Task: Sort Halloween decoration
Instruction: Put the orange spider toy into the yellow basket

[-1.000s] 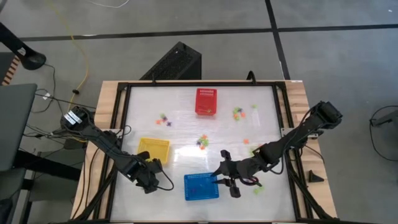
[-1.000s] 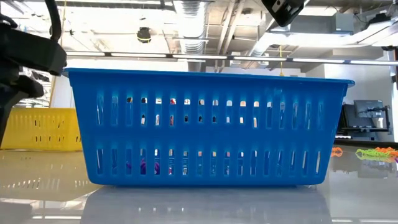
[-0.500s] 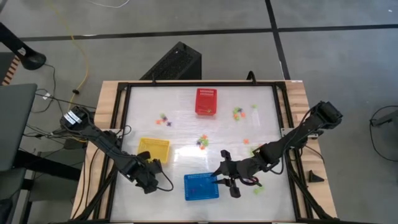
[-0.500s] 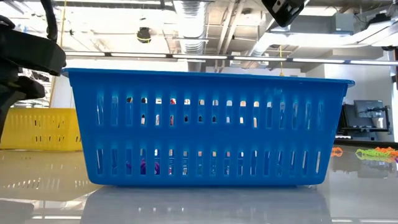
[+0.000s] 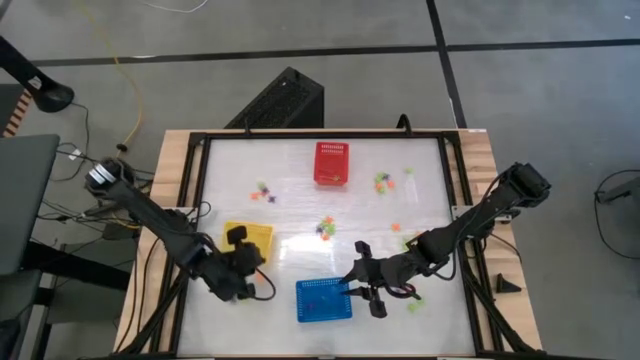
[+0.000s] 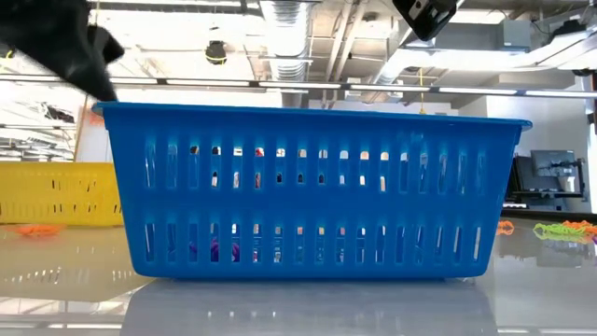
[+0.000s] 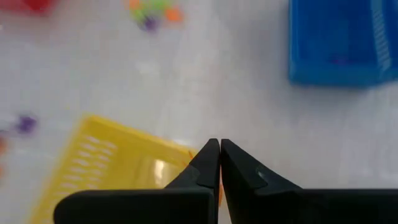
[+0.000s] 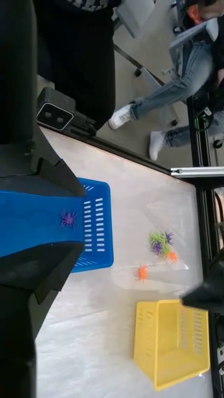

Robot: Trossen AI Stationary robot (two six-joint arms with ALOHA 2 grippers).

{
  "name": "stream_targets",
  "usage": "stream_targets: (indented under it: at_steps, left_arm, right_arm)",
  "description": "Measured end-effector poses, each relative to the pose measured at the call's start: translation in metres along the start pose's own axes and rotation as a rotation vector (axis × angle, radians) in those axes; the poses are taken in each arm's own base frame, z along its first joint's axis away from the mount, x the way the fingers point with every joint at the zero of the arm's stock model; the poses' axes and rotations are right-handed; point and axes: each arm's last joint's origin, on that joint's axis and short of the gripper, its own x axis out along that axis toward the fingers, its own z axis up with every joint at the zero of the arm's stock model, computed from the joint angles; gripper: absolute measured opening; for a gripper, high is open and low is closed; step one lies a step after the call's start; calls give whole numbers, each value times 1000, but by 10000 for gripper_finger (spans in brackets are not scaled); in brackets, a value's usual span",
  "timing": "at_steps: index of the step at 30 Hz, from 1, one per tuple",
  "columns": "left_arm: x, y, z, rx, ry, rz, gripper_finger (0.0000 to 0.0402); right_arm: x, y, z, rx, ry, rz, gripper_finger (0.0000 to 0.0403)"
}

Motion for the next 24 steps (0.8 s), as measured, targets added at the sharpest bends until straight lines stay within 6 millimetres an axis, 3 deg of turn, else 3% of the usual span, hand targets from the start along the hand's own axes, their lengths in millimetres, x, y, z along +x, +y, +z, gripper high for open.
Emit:
stream_targets:
  at_steps: [10, 15, 24]
  left_arm:
    - [-18, 21, 8, -146, -68, -10, 0]
    - [-17, 25, 6, -175, -45, 18, 0]
    - [-7, 52, 1, -255, 74, 203, 0]
  right_arm:
    - [0, 0, 0, 0, 0, 0, 159]
    - [0, 0, 0, 0, 0, 0, 159]
    - [0, 0, 0, 24, -3, 2, 159]
